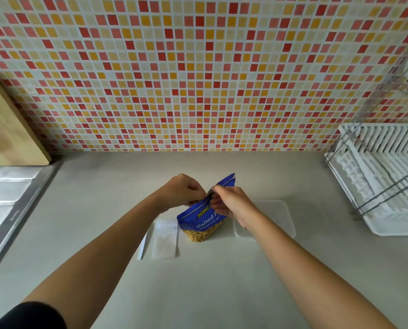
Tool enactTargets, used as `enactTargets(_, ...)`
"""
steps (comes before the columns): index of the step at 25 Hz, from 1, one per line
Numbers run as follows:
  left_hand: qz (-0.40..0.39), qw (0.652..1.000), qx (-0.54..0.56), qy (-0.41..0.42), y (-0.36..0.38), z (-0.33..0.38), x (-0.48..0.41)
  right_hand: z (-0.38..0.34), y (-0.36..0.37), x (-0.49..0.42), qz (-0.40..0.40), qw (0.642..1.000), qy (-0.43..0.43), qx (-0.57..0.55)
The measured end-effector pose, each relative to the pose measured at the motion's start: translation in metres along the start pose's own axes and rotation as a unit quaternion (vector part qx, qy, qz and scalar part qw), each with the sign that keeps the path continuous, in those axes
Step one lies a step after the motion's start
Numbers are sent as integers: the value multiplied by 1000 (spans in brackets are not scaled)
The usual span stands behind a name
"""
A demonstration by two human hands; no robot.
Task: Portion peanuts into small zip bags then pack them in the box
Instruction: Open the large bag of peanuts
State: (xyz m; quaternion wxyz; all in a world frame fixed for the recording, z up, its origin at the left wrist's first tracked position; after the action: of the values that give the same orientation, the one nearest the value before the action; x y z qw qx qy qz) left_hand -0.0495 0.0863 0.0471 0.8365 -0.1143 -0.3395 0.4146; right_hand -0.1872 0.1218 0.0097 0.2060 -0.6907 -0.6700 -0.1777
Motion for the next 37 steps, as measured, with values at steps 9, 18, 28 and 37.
enactTargets(9,68,969,-225,77,-8,14,3,-15,-2,7,12,971,-105,215)
enactTargets(18,132,937,-310,89,-17,11,7,-17,-1,22,17,962,-117,246)
enactTargets(28,213,927,-277,138,-30,22,18,-28,-14,48,-86,891,6,447)
enactTargets(37,102,979,-147,94,-8,-32,64,-11,-51,19,-6,932,-201,302)
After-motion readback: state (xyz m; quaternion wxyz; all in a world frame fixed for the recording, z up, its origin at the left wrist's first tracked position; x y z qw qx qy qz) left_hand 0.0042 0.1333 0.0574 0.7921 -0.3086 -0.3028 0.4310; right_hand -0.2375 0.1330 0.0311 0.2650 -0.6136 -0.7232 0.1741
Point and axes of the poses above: each hand's wrist, its own x-axis away from the middle knuckle, its own y-axis out of the palm, z = x × y, the point moved 6 cm from there along -x, towards the middle knuckle, and after that the axes turned 5 degrees about -z, right-handed, at the moved point
